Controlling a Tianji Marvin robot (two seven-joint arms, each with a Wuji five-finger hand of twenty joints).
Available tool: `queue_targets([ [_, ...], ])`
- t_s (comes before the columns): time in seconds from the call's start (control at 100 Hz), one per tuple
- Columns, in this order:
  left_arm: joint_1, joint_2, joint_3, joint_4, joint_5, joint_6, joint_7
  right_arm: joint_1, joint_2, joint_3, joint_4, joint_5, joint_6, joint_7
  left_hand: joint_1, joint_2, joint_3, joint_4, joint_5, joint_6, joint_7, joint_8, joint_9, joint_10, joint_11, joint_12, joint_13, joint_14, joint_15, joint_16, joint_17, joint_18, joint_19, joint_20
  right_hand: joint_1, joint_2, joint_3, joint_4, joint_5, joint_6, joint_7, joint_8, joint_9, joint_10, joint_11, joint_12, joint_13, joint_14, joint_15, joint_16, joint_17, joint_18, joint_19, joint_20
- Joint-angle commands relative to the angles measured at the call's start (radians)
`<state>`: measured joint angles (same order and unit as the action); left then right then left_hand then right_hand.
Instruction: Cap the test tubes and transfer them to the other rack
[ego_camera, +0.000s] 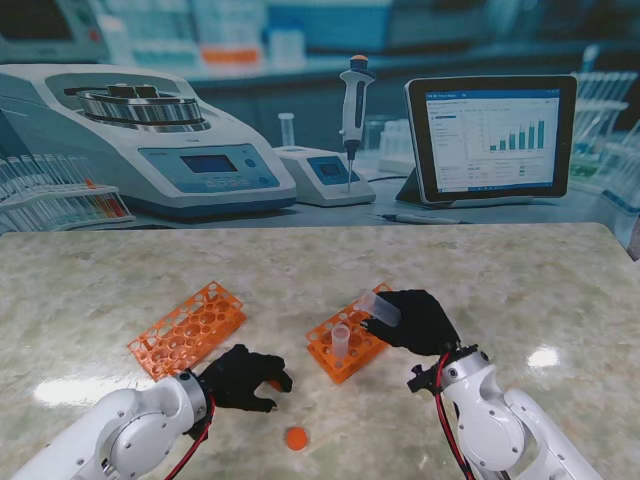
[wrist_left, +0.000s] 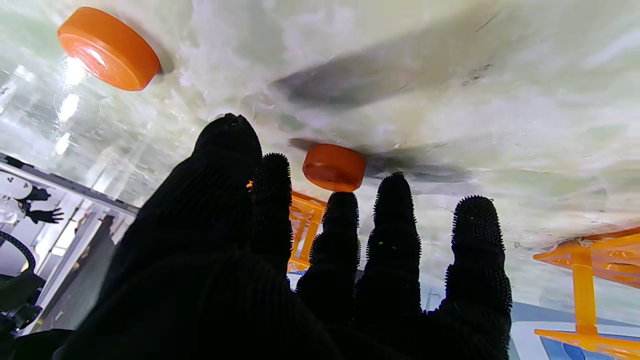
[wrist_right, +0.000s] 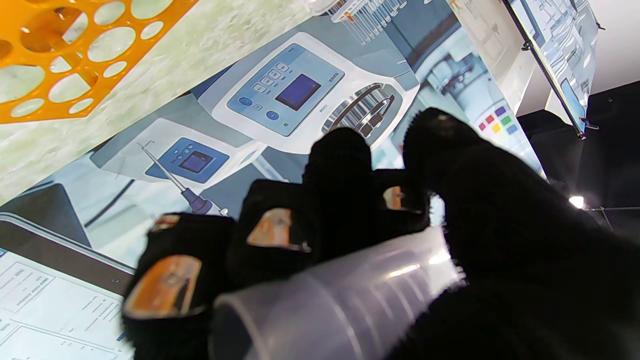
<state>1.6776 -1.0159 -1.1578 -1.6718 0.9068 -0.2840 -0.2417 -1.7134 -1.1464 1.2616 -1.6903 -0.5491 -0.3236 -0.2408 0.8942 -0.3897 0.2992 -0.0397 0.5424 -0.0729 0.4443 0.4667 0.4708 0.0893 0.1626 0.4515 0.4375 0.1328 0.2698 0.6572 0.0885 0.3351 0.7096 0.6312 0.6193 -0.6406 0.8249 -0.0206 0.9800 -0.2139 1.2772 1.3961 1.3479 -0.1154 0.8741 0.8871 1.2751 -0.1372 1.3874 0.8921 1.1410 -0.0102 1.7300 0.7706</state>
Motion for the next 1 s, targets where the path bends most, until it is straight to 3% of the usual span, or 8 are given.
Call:
queue_targets([
  [0.0, 0.012, 0.005, -0.004, -0.002, 0.014, -0.007, -0.009, -0.005, -0.001, -0.004, -0.006, 0.002, 0.005, 0.003, 0.012, -0.038, 0.041, -0.006, 0.005, -0.035, 0.027, 0.011, -0.004, -0.005, 0.01, 0.012, 0.012, -0.016, 0.039, 0.029, 0.003, -0.02, 0.021, 0.044, 0.05, 0.015, 0.002, 0.013, 0.037, -0.048, 0.047, 0.041, 0.026, 0.061, 0.0, -0.003, 0.052, -0.149, 0.145, 0.033, 0.038, -0.039, 0.134, -0.01],
  [0.17, 0.012, 0.006, -0.01, 0.002, 0.032, -0.014, -0.004, -0.003, -0.001, -0.006, -0.005, 0.003, 0.007, 0.004, 0.02, -0.076, 0.123, -0.015, 0.002, -0.036, 0.039, 0.011, -0.005, -0.011, 0.024, 0.023, 0.008, -0.041, 0.093, 0.087, 0.053, -0.062, 0.11, 0.071, 0.051, 0.015, 0.0, 0.012, 0.036, -0.049, 0.045, 0.041, 0.024, 0.065, 0.0, -0.004, 0.052, -0.149, 0.144, 0.032, 0.038, -0.038, 0.133, -0.011],
  [0.56, -0.016, 0.009, 0.015, 0.041, 0.069, -0.019, 0.013, -0.004, -0.001, -0.005, -0.007, 0.003, 0.009, 0.006, 0.076, -0.096, 0.19, -0.012, 0.0, -0.001, 0.073, 0.02, 0.012, -0.038, 0.081, 0.077, 0.017, -0.097, 0.254, 0.197, 0.137, -0.133, 0.258, 0.086, 0.052, 0.015, -0.004, 0.011, 0.036, -0.049, 0.044, 0.041, 0.022, 0.063, -0.001, -0.005, 0.052, -0.148, 0.141, 0.031, 0.037, -0.038, 0.132, -0.012],
  [0.9, -0.043, 0.008, 0.051, 0.086, 0.08, -0.03, 0.052, -0.007, -0.001, -0.004, -0.009, 0.002, 0.009, 0.005, 0.115, -0.094, 0.222, -0.007, 0.019, 0.007, 0.097, 0.024, 0.076, -0.078, 0.149, 0.141, 0.077, -0.145, 0.37, 0.254, 0.206, -0.152, 0.356, 0.096, 0.053, 0.014, -0.007, 0.009, 0.035, -0.05, 0.043, 0.042, 0.022, 0.063, -0.002, -0.006, 0.052, -0.148, 0.14, 0.03, 0.037, -0.038, 0.13, -0.013],
  [0.99, -0.048, 0.008, 0.057, 0.092, 0.082, -0.031, 0.055, -0.008, -0.001, -0.002, -0.01, 0.001, 0.009, 0.004, 0.185, -0.106, 0.169, -0.019, 0.031, 0.014, 0.103, 0.011, 0.101, -0.09, 0.165, 0.161, 0.121, -0.144, 0.369, 0.388, 0.24, -0.162, 0.384, 0.071, 0.053, 0.013, -0.008, 0.009, 0.035, -0.05, 0.042, 0.042, 0.021, 0.065, -0.002, -0.007, 0.052, -0.148, 0.14, 0.03, 0.037, -0.038, 0.13, -0.013],
])
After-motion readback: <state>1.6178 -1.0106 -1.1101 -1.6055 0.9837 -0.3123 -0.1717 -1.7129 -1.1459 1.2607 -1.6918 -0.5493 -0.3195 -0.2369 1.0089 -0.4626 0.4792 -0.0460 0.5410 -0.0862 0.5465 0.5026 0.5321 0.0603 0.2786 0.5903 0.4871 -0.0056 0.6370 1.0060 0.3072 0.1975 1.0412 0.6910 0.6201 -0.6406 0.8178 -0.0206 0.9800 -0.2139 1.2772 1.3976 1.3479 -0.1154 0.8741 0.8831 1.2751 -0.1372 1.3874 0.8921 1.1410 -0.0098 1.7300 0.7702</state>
